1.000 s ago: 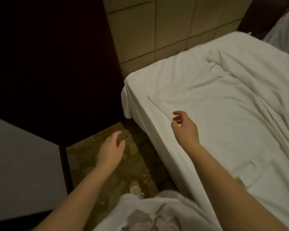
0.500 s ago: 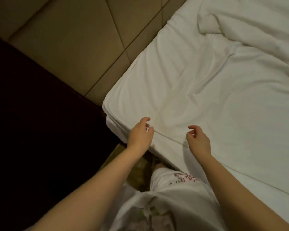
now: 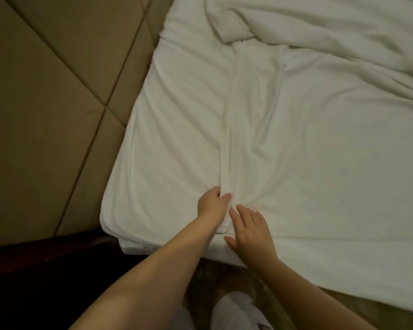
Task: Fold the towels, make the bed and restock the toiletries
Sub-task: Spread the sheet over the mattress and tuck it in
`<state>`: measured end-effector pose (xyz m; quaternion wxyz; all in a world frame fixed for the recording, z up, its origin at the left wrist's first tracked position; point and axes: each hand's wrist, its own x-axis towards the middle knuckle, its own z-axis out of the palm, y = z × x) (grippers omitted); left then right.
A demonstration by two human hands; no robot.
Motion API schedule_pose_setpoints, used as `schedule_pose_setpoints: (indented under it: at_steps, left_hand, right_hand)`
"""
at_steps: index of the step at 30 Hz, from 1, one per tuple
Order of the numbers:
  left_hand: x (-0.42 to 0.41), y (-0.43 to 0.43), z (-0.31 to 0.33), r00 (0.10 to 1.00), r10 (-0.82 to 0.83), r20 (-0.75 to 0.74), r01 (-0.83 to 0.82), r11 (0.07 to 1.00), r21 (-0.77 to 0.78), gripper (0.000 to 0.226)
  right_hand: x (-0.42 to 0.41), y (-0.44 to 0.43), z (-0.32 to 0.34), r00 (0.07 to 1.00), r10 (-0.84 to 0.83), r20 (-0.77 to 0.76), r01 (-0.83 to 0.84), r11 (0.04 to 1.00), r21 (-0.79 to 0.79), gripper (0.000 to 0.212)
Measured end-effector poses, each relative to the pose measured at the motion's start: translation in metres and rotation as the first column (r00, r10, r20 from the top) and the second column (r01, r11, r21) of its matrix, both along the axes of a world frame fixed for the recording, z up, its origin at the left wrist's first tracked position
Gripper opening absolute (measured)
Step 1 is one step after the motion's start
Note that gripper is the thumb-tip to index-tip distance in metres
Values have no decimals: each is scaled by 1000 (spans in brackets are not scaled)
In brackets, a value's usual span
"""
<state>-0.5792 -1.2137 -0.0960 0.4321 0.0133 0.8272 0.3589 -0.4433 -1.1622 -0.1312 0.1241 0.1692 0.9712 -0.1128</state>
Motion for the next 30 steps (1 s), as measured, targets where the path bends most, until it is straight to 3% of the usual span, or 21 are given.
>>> schedule_pose_setpoints:
  at_steps: [2,5,7,11,15,18,20,22,24,26,30]
  left_hand:
    - [-6,-11,4,993,115,-17,-114,993,42,29]
    - [-17,-40,24,981,192,-31,-186,973,136,30]
    - [-25,-61,44,959,283,0,-275,931,240,21]
    - [-31,-111,74,925,379,-16,-362,896,256,24]
    - [-11,-171,78,910,407,-78,-388,904,182,18]
    - [-6,-219,77,854,456,-249,-439,890,125,18]
    - [-2,-248,76,846,404,-349,-427,904,14,19]
    - [9,-272,75,877,337,-343,-393,914,-105,20]
    - [22,-289,74,916,310,-255,-363,912,-192,23]
    - [37,-301,76,908,382,-169,-409,897,-170,24]
    - [67,-308,83,778,628,-29,-628,778,-15,20]
  right_hand:
    - [0,-10,9,990,-133,39,131,990,47,78]
    - [-5,-16,28,922,-370,-111,381,919,101,58]
    - [-8,-24,39,902,-397,-171,417,903,106,60]
    - [-14,-61,59,950,-286,-128,296,952,75,90]
    - [-19,-92,69,926,-295,-235,295,955,-34,64]
    - [-10,-117,71,956,-128,-264,98,987,-124,57]
    - [3,-138,72,965,-21,-262,-30,981,-191,56]
    - [18,-158,73,982,-15,-187,-57,927,-371,56]
    - [35,-170,73,999,-44,3,39,852,-522,57]
    - [53,-182,73,995,-47,93,91,828,-553,55]
    - [75,-202,86,983,-102,152,174,782,-599,51]
